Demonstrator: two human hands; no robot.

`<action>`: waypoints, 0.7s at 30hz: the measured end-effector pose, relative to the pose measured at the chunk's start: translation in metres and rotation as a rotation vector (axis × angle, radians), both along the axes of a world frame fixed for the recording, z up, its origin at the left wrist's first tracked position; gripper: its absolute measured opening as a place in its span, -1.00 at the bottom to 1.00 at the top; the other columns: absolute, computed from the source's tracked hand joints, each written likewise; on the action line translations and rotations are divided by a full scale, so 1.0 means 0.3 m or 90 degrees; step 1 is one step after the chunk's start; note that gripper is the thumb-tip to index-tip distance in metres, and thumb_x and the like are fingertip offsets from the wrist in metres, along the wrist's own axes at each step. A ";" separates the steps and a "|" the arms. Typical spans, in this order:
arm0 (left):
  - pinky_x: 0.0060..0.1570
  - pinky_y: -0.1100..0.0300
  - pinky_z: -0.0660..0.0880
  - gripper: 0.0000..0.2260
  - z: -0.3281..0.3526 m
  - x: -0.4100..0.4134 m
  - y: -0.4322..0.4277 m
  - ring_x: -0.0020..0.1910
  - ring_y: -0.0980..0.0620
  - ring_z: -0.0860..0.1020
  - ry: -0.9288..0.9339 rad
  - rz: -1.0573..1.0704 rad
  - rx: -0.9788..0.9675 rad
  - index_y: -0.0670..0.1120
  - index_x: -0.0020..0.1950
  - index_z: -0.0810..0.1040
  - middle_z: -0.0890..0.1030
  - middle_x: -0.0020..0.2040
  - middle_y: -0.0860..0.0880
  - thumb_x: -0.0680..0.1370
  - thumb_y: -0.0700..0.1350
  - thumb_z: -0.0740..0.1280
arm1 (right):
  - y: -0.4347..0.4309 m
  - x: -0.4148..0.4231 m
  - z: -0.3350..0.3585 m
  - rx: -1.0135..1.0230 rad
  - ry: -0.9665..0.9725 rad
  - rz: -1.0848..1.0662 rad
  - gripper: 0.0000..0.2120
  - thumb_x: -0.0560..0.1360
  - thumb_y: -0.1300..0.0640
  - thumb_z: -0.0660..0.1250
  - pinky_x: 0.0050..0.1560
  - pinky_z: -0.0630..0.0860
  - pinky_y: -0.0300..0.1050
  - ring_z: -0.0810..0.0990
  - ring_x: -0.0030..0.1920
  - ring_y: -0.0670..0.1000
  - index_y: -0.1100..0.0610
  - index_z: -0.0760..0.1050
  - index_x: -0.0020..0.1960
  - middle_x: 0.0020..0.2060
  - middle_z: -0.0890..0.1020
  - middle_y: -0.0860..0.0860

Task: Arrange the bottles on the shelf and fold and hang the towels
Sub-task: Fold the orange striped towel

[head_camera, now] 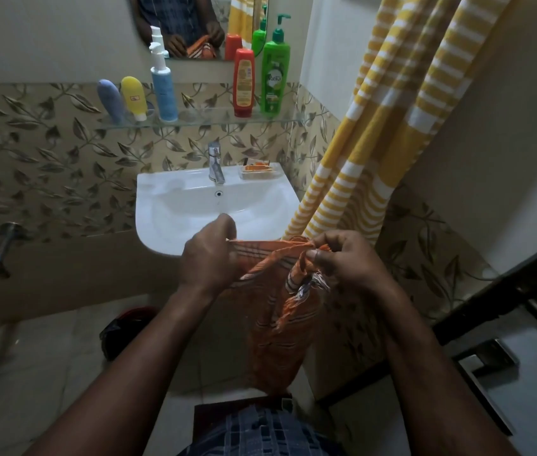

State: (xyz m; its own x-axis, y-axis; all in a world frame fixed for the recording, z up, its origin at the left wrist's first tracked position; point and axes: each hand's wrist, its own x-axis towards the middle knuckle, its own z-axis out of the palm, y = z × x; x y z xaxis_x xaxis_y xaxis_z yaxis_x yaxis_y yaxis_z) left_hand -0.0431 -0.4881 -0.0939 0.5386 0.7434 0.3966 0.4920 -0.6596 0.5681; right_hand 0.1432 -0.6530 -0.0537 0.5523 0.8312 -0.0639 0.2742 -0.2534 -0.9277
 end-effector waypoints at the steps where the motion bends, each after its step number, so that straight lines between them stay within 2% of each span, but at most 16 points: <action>1: -0.32 0.00 0.41 -0.84 -0.004 -0.001 0.011 -0.22 -0.24 0.53 0.003 0.018 0.028 -0.10 -0.06 0.48 0.56 -0.18 -0.11 0.39 -0.26 0.31 | -0.004 0.003 0.013 0.002 0.017 0.009 -0.91 0.56 0.41 0.41 -0.44 0.41 -0.37 0.51 -0.51 -0.24 0.27 0.61 -0.08 -0.43 0.62 -0.07; 2: -0.33 0.01 0.40 -0.79 -0.007 -0.001 0.016 -0.21 -0.25 0.53 0.003 0.031 0.057 -0.12 -0.07 0.49 0.55 -0.17 -0.13 0.37 -0.35 0.35 | -0.006 0.004 0.025 0.006 0.035 0.017 -0.92 0.57 0.43 0.39 -0.47 0.40 -0.39 0.51 -0.53 -0.23 0.30 0.60 -0.06 -0.45 0.61 -0.07; 4: -0.31 -0.01 0.46 -0.79 -0.007 0.009 0.004 -0.15 -0.22 0.53 -0.014 0.008 0.091 -0.13 -0.11 0.52 0.58 -0.12 -0.13 0.37 -0.39 0.41 | -0.004 0.007 0.036 0.009 0.038 0.021 -0.92 0.57 0.44 0.37 -0.47 0.40 -0.41 0.52 -0.53 -0.23 0.31 0.59 -0.05 -0.43 0.62 -0.05; 6: -0.18 -0.01 0.54 -0.86 0.002 0.030 -0.031 -0.02 -0.17 0.53 -0.036 -0.101 0.114 -0.11 -0.08 0.61 0.63 0.02 -0.10 0.42 -0.31 0.43 | 0.002 0.007 0.041 0.008 0.009 0.031 -0.90 0.57 0.42 0.39 -0.42 0.42 -0.40 0.55 -0.48 -0.24 0.27 0.61 -0.07 -0.38 0.64 -0.05; 9: 0.08 0.06 0.48 -0.78 -0.003 0.070 -0.082 0.25 -0.14 0.47 0.011 -0.284 0.109 -0.01 0.13 0.70 0.60 0.30 -0.04 0.51 -0.15 0.41 | 0.010 0.005 0.050 0.001 -0.034 0.042 -0.84 0.56 0.36 0.43 -0.37 0.43 -0.38 0.55 -0.44 -0.25 0.14 0.64 -0.13 -0.38 0.66 -0.11; 13: 0.31 0.04 0.39 -0.61 -0.002 0.097 -0.107 0.44 -0.07 0.30 0.092 -0.331 -0.016 0.03 0.32 0.64 0.46 0.48 0.00 0.49 -0.05 0.32 | -0.002 0.006 0.060 0.007 -0.051 0.036 -0.82 0.56 0.33 0.44 -0.35 0.45 -0.37 0.56 -0.41 -0.25 0.09 0.65 -0.14 -0.38 0.67 -0.12; 17: 0.22 -0.03 0.46 -0.52 -0.029 0.101 -0.084 0.36 -0.13 0.38 0.359 -0.256 0.030 0.02 0.27 0.65 0.47 0.45 0.00 0.50 0.18 0.17 | -0.037 0.017 0.064 0.019 -0.045 0.012 -0.86 0.56 0.33 0.44 -0.35 0.47 -0.30 0.54 -0.40 -0.20 0.12 0.65 -0.11 -0.32 0.66 -0.03; 19: 0.19 -0.04 0.48 -0.49 -0.078 0.084 -0.047 0.31 -0.15 0.42 0.476 -0.188 0.059 0.03 0.39 0.58 0.50 0.42 -0.02 0.55 0.24 0.19 | -0.055 0.041 0.066 0.020 -0.050 -0.035 -0.86 0.56 0.32 0.45 -0.34 0.48 -0.29 0.53 -0.41 -0.19 0.11 0.66 -0.11 -0.34 0.66 -0.04; 21: 0.19 -0.07 0.50 -0.50 -0.123 0.052 -0.013 0.31 -0.16 0.49 0.530 -0.156 0.032 0.07 0.43 0.53 0.54 0.35 -0.03 0.58 0.29 0.27 | -0.072 0.084 0.050 0.009 -0.071 -0.101 -0.84 0.55 0.29 0.47 -0.32 0.47 -0.29 0.53 -0.43 -0.24 0.06 0.66 -0.13 -0.37 0.66 -0.11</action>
